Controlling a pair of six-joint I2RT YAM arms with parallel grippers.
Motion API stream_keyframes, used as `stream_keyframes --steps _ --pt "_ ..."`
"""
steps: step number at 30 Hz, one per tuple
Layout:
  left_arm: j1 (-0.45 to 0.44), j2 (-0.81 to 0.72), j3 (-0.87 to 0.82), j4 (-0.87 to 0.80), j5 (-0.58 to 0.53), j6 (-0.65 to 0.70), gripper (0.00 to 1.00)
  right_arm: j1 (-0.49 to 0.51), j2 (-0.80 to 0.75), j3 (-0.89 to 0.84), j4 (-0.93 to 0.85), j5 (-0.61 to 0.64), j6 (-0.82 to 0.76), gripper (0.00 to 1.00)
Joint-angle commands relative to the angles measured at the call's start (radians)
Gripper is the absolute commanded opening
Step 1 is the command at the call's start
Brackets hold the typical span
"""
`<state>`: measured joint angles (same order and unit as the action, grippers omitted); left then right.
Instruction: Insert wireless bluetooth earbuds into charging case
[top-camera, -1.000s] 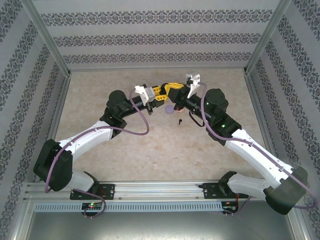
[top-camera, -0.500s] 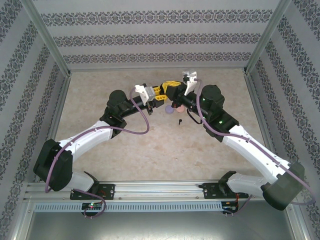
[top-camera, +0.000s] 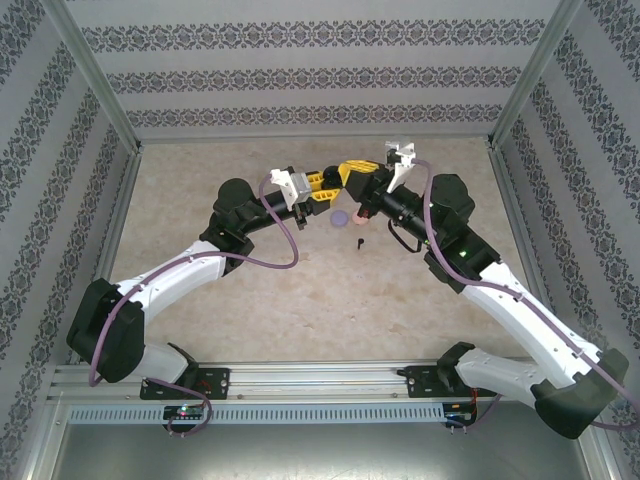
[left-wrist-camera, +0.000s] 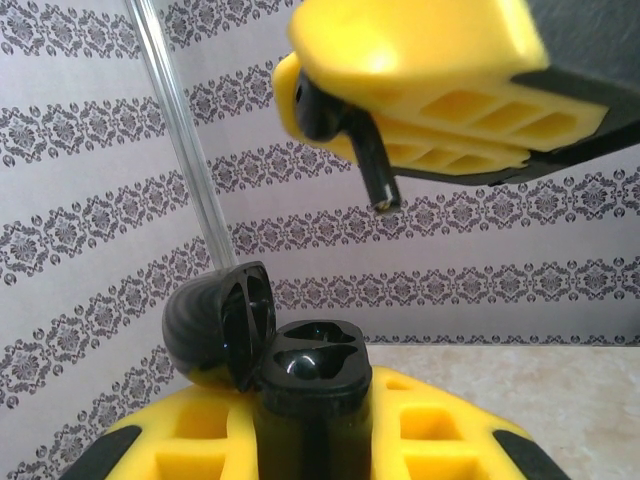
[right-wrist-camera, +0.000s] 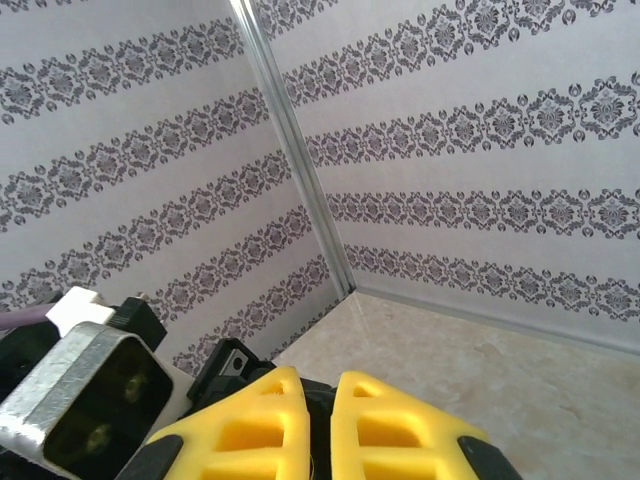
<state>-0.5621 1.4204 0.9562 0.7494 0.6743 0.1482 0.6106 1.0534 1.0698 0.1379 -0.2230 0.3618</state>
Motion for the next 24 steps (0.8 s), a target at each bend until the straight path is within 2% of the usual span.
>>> stream_keyframes --steps 1,24 --pt "-0.012 -0.001 0.032 0.054 0.018 -0.016 0.00 -0.003 -0.009 0.005 -0.008 -0.036 0.028 0.07" --pt "-0.012 -0.028 0.023 0.064 0.056 -0.018 0.00 -0.007 0.071 -0.034 0.025 -0.024 0.027 0.06"
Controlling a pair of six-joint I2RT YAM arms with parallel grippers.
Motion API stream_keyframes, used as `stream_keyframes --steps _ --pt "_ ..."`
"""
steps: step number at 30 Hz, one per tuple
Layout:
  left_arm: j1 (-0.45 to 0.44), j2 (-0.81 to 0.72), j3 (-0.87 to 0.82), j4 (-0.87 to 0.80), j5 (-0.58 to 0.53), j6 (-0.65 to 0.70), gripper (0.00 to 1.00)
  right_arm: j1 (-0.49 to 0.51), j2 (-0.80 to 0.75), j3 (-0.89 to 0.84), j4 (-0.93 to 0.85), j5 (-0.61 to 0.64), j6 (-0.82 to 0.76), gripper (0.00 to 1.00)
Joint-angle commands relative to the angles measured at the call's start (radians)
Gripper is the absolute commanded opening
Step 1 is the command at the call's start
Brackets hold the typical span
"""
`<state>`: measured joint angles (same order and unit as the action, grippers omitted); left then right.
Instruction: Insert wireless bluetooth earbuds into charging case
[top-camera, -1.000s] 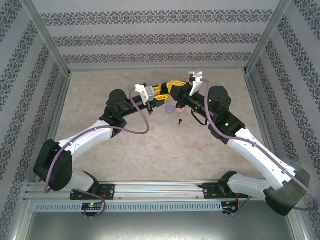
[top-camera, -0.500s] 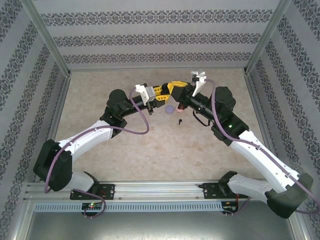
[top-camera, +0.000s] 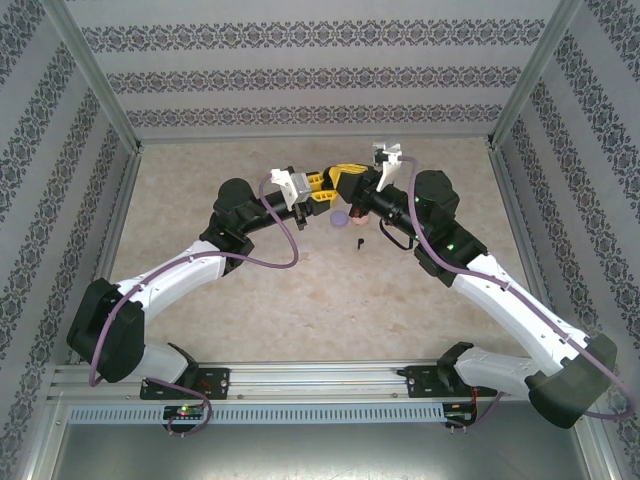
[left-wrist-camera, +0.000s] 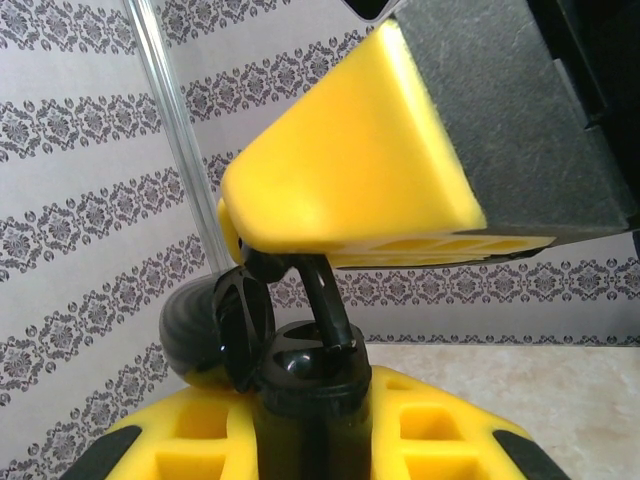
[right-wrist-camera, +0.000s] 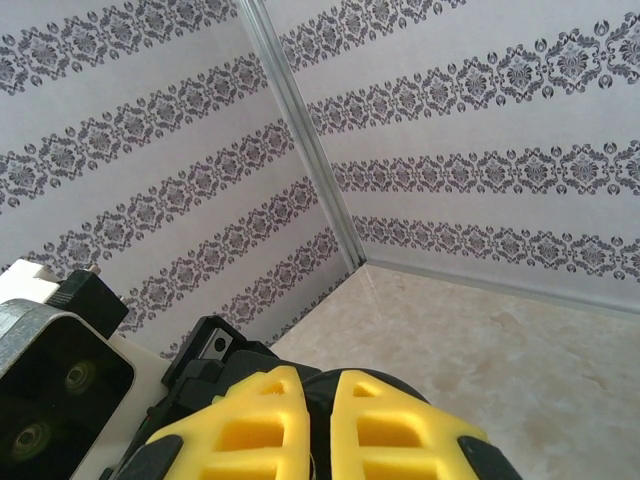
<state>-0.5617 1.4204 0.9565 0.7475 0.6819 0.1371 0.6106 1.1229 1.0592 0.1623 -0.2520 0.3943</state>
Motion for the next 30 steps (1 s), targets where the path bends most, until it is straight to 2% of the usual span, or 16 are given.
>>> stream_keyframes --steps 1,13,26,28,30 --pt "-0.012 -0.031 0.021 0.065 0.047 -0.005 0.00 -0.008 0.001 -0.027 -0.001 0.005 -0.007 0.06" --pt "-0.012 -0.036 0.026 0.065 0.042 0.001 0.00 -0.006 -0.017 -0.039 -0.080 -0.021 -0.130 0.06" --pt "-0.014 -0.029 0.036 0.056 0.043 -0.016 0.00 0.014 0.065 0.013 -0.136 -0.102 -0.148 0.05" --pt "-0.014 -0.027 0.035 0.056 0.041 -0.015 0.00 0.018 0.071 0.021 -0.137 -0.093 -0.140 0.07" --pt "-0.014 -0.024 0.031 0.055 0.039 -0.016 0.00 0.019 0.069 0.028 -0.137 -0.073 -0.122 0.17"
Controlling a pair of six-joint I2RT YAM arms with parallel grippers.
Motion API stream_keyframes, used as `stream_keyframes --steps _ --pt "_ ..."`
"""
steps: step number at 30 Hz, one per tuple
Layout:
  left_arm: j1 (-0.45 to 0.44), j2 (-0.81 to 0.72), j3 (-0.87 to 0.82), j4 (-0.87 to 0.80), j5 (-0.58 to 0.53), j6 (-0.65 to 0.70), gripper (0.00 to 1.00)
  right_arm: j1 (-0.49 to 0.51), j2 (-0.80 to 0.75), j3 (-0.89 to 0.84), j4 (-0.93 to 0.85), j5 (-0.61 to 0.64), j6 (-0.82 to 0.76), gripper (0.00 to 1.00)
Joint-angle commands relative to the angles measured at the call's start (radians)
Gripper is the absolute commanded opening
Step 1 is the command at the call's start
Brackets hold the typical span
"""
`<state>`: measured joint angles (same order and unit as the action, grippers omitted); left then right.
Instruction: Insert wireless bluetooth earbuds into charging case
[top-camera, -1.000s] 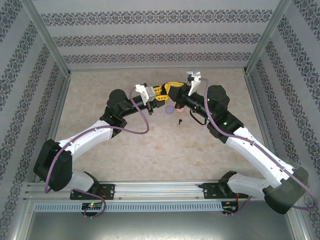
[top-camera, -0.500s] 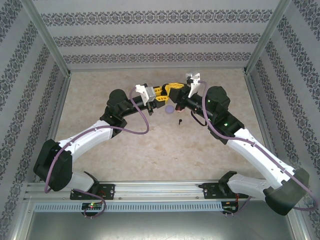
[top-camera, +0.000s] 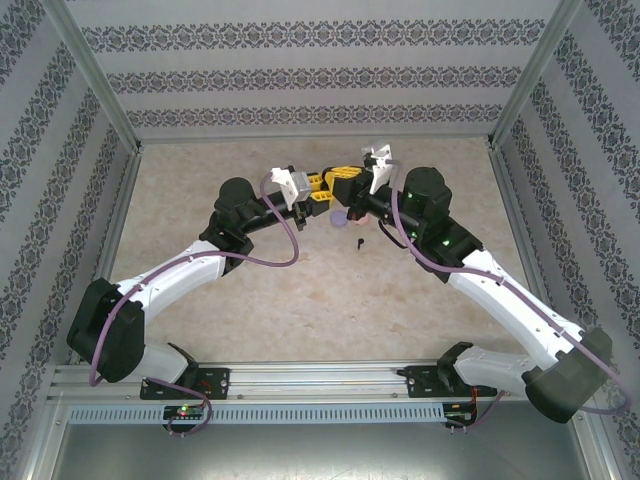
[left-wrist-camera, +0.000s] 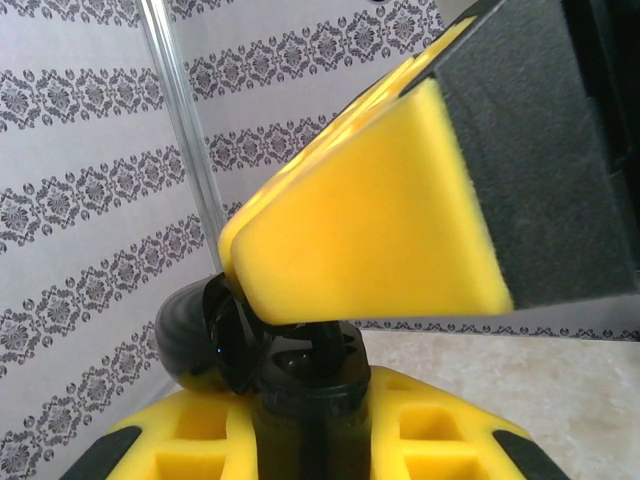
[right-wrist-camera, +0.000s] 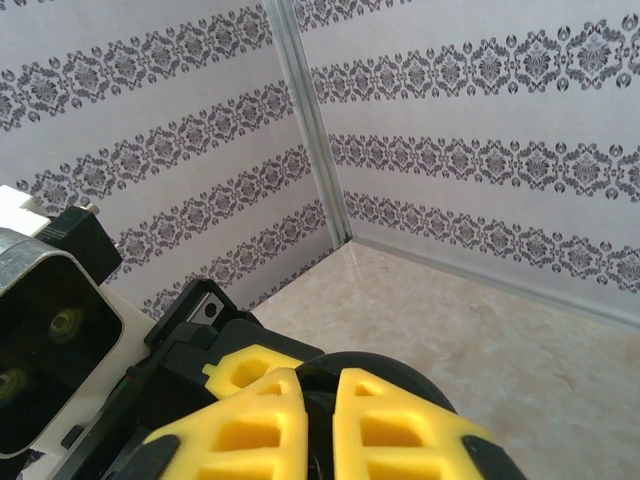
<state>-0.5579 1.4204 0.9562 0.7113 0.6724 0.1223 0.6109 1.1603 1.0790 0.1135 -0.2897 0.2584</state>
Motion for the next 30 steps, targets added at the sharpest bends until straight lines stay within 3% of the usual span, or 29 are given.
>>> stream_keyframes --steps 1,7,13,19,24,30 --pt "-0.017 -0.022 0.033 0.089 0.049 -0.001 0.00 0.017 0.028 0.011 -0.088 -0.020 0.024 0.20" --pt "-0.017 -0.008 0.026 0.090 0.041 -0.011 0.00 0.008 -0.008 0.066 -0.112 0.049 0.092 0.51" --pt "-0.017 0.005 0.014 0.114 0.032 -0.026 0.00 -0.038 -0.056 0.116 -0.149 0.084 0.179 0.67" --pt "-0.017 -0.006 -0.014 0.137 0.001 -0.017 0.00 -0.175 -0.155 0.086 -0.206 0.093 0.336 0.69" --pt "-0.018 -0.024 -0.037 0.143 -0.029 0.009 0.00 -0.277 -0.191 0.039 -0.369 0.122 0.383 0.70" --pt "-0.017 -0.053 -0.060 0.139 -0.065 0.030 0.00 -0.304 -0.032 -0.035 -0.523 0.126 0.393 0.67"
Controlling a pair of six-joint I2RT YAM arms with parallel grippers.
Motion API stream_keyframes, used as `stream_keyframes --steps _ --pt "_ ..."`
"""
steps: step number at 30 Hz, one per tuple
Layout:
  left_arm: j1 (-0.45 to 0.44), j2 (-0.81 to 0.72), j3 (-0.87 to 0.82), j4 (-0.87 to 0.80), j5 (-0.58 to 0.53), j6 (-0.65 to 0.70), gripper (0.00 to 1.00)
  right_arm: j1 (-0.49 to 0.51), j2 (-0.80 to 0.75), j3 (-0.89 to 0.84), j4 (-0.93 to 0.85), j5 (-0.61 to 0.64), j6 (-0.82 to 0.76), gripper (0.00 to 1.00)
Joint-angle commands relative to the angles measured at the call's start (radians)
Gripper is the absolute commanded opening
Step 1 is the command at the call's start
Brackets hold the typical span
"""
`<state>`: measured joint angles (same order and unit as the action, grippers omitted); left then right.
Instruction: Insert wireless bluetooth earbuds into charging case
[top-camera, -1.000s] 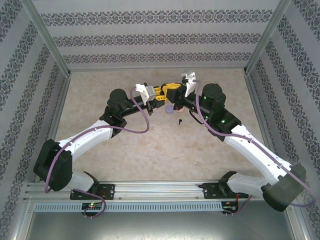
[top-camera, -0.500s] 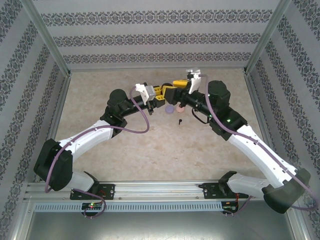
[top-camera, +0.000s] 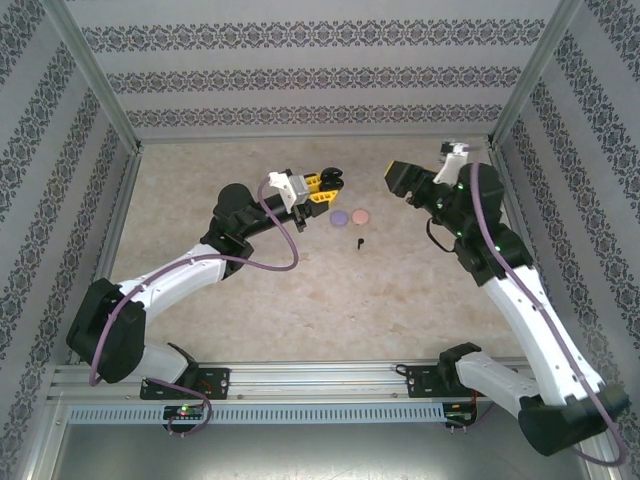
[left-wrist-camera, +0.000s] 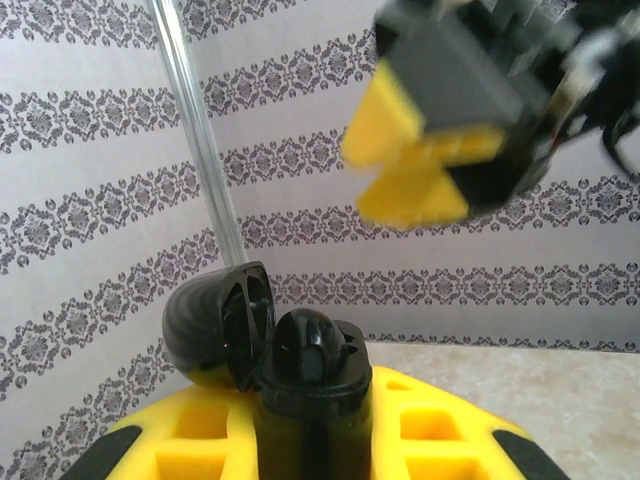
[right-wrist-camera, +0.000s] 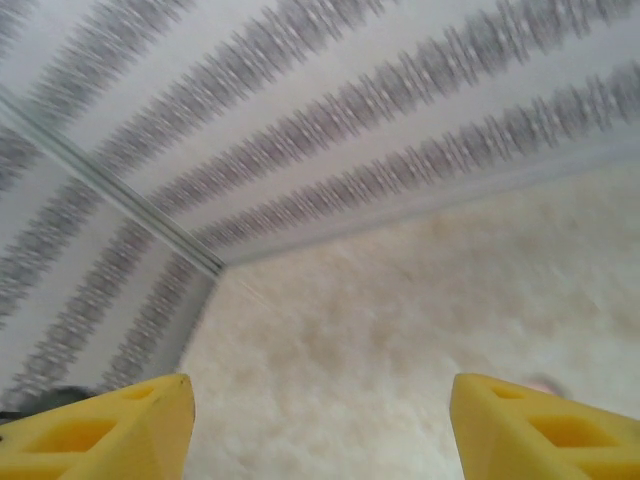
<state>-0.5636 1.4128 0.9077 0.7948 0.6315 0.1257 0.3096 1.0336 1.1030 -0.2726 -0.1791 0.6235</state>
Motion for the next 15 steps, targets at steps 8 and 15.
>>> stream_keyframes --steps 8,15 --pt "-0.007 -0.096 -0.074 0.059 -0.087 0.055 0.00 0.069 0.449 -0.066 -0.206 0.142 0.073 0.57" --pt "0.001 -0.129 -0.126 0.078 -0.111 0.063 0.00 0.143 0.717 0.036 -0.222 0.230 0.164 0.51"
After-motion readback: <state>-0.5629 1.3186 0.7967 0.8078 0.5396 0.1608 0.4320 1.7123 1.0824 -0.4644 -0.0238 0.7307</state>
